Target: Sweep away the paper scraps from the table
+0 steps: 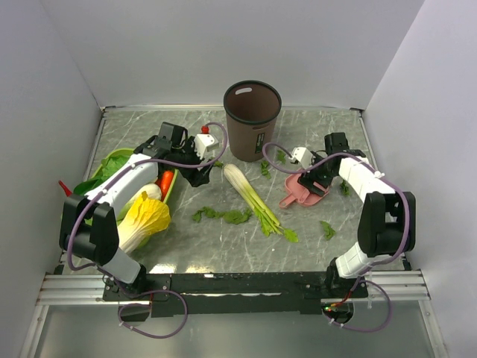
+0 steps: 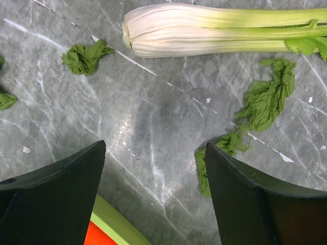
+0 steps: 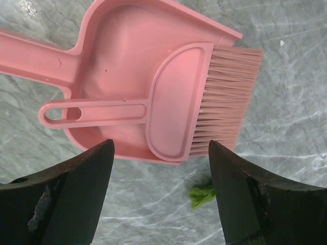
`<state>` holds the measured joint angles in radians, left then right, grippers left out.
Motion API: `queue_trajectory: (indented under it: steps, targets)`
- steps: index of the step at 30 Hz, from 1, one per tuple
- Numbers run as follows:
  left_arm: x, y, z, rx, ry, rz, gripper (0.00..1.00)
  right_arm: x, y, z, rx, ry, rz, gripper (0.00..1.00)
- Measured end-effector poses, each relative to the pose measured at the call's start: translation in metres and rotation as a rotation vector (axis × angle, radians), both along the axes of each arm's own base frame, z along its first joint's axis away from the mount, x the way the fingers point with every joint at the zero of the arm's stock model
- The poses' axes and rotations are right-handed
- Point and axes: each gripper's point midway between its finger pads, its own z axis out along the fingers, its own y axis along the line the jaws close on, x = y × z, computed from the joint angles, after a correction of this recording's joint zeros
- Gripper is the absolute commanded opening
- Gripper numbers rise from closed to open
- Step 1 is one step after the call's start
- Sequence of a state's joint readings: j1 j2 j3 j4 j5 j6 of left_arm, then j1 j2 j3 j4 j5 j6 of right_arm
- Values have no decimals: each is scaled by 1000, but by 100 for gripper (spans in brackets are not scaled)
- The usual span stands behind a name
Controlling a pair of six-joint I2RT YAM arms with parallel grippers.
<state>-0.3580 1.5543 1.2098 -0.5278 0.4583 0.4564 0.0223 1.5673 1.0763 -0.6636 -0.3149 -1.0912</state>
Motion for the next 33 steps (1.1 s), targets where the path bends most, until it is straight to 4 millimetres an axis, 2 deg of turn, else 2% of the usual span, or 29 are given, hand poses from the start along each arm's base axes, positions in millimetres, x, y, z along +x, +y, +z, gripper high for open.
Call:
queue_trajectory:
  steps: [6, 13, 22, 25, 26, 28, 29, 31, 32, 33]
  targets:
    - [0, 1, 0, 3, 0, 4, 83, 5, -3, -16, -22, 6, 21, 80]
    - [0, 2, -1, 10, 4, 9, 83, -1, -6, -34, -39, 20, 25, 77]
    - [-1, 2, -1, 11, 6, 9, 83, 12, -15, -49, -88, -88, -3, 68]
    - [0, 2, 1, 7, 8, 13, 83, 19, -17, -48, -94, -142, -18, 51]
    - [1, 1, 3, 4, 4, 15, 83, 21, -18, -49, -98, -156, -25, 40]
    - [4, -1, 10, -9, -4, 24, 83, 23, -20, -50, -104, -177, -45, 28]
    - [6, -2, 14, -17, -10, 27, 83, 23, -21, -51, -107, -182, -56, 15]
    - [9, -5, 21, -34, -18, 34, 83, 28, -25, -46, -121, -210, -81, 6]
    - [11, -6, 24, -43, -18, 43, 82, 33, -26, -37, -125, -244, -95, 0]
    - [12, -7, 25, -55, -16, 56, 82, 37, -27, -26, -126, -280, -111, 0]
